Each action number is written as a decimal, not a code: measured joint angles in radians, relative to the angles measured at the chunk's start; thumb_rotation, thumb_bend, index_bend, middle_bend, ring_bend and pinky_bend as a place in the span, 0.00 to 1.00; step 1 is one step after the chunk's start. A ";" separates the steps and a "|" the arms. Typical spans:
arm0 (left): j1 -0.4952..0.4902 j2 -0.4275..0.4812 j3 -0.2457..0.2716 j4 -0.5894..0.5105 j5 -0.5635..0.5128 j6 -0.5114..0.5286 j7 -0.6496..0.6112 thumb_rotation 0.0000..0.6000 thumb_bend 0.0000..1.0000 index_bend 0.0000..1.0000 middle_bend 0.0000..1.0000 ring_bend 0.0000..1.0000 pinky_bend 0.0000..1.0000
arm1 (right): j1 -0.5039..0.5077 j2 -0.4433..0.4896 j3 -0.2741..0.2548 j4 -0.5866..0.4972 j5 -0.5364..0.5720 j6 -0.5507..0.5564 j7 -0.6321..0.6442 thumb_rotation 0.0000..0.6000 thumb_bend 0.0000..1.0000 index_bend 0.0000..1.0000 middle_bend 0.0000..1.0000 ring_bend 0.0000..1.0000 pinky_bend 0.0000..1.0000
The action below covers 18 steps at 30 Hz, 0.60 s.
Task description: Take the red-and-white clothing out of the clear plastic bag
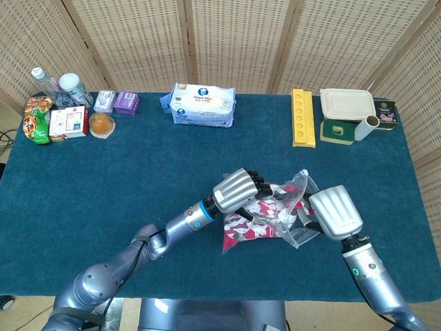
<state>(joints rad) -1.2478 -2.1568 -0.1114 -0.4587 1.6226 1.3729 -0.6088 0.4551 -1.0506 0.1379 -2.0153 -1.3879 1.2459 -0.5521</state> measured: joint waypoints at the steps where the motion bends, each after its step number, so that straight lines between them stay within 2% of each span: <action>1: 0.002 0.004 0.000 -0.005 0.000 0.000 0.002 1.00 0.00 0.78 0.71 0.67 0.66 | -0.001 -0.001 -0.002 0.001 0.000 -0.001 -0.001 0.72 0.57 0.65 0.90 1.00 1.00; 4: 0.009 0.012 0.001 -0.020 0.000 -0.002 0.006 1.00 0.00 0.70 0.70 0.64 0.65 | -0.003 -0.003 -0.005 0.005 0.003 -0.001 -0.002 0.73 0.57 0.65 0.90 1.00 1.00; 8: 0.017 0.024 0.002 -0.045 -0.002 -0.013 0.012 1.00 0.00 0.53 0.64 0.59 0.60 | -0.007 -0.004 -0.008 0.011 0.009 -0.001 -0.002 0.73 0.57 0.65 0.90 1.00 1.00; 10: 0.020 0.031 0.002 -0.060 -0.003 -0.021 0.016 1.00 0.00 0.44 0.58 0.54 0.56 | -0.007 -0.005 -0.009 0.016 0.009 -0.001 -0.003 0.72 0.57 0.66 0.90 1.00 1.00; 12: 0.024 0.038 0.001 -0.077 -0.004 -0.028 0.023 1.00 0.00 0.32 0.48 0.42 0.47 | -0.007 -0.008 -0.010 0.024 0.012 -0.003 -0.008 0.73 0.57 0.66 0.90 1.00 1.00; 14: 0.027 0.047 0.001 -0.096 -0.006 -0.035 0.031 1.00 0.00 0.24 0.39 0.32 0.40 | -0.006 -0.013 -0.012 0.033 0.017 -0.006 -0.013 0.73 0.57 0.66 0.90 1.00 1.00; 18: 0.035 0.075 0.000 -0.155 -0.011 -0.060 0.052 1.00 0.00 0.16 0.28 0.23 0.35 | -0.003 -0.019 -0.015 0.046 0.022 -0.015 -0.014 0.73 0.57 0.66 0.90 1.00 1.00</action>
<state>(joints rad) -1.2132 -2.0818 -0.1118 -0.6135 1.6116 1.3130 -0.5570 0.4518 -1.0693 0.1232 -1.9693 -1.3662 1.2314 -0.5659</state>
